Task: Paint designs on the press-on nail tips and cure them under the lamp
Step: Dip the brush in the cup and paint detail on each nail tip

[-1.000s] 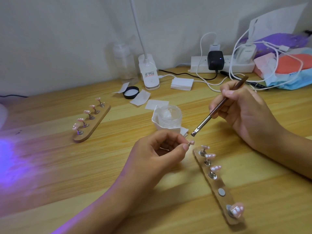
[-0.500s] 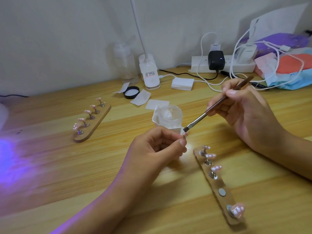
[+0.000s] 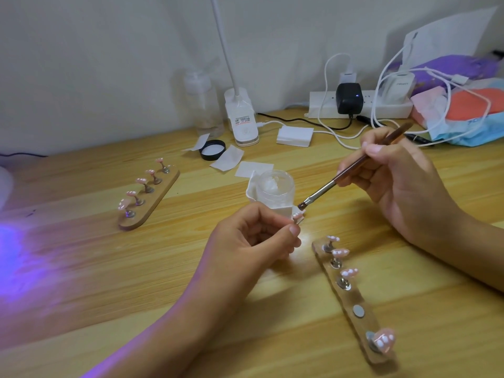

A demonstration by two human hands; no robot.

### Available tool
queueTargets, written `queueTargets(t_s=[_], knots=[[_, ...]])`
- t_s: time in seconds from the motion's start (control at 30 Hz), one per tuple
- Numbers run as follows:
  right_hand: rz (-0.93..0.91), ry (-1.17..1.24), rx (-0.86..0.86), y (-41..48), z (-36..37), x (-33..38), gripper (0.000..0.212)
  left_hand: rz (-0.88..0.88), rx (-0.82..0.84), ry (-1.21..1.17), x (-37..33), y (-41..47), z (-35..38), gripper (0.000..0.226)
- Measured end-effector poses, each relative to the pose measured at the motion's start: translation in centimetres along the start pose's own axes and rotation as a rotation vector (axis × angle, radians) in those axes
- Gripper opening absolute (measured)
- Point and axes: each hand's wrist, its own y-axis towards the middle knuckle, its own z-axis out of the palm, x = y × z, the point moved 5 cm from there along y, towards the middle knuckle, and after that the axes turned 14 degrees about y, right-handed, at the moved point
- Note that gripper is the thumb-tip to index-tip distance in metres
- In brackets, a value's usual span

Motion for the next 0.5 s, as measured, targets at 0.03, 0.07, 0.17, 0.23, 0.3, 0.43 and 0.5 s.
queueTargets(t_s=[0.03, 0.07, 0.17, 0.23, 0.3, 0.43, 0.5], knots=[[0.013, 0.005, 0.019, -0.03, 0.15, -0.07, 0.006, 0.000, -0.001, 0.009, 0.01, -0.02, 0.00, 0.002], [0.026, 0.002, 0.038, -0.06, 0.29, -0.16, 0.006, 0.002, -0.003, 0.018, 0.01, -0.01, 0.01, 0.002], [0.041, -0.042, 0.058, -0.17, 0.39, -0.39, 0.004, 0.003, -0.010, 0.028, 0.03, 0.02, -0.01, 0.003], [0.028, -0.078, 0.040, -0.21, 0.14, -0.39, 0.003, -0.001, -0.011, 0.023, 0.08, 0.06, 0.00, 0.004], [0.010, -0.100, 0.028, -0.21, -0.10, -0.28, 0.003, 0.001, -0.011, 0.016, 0.09, 0.05, 0.00, 0.005], [-0.031, -0.061, -0.008, -0.05, -0.30, 0.04, 0.004, 0.010, -0.016, 0.007, 0.08, 0.04, -0.07, 0.006], [-0.035, -0.024, -0.016, -0.03, -0.28, 0.11, 0.006, 0.008, -0.021, 0.007, 0.11, 0.10, -0.08, 0.007]])
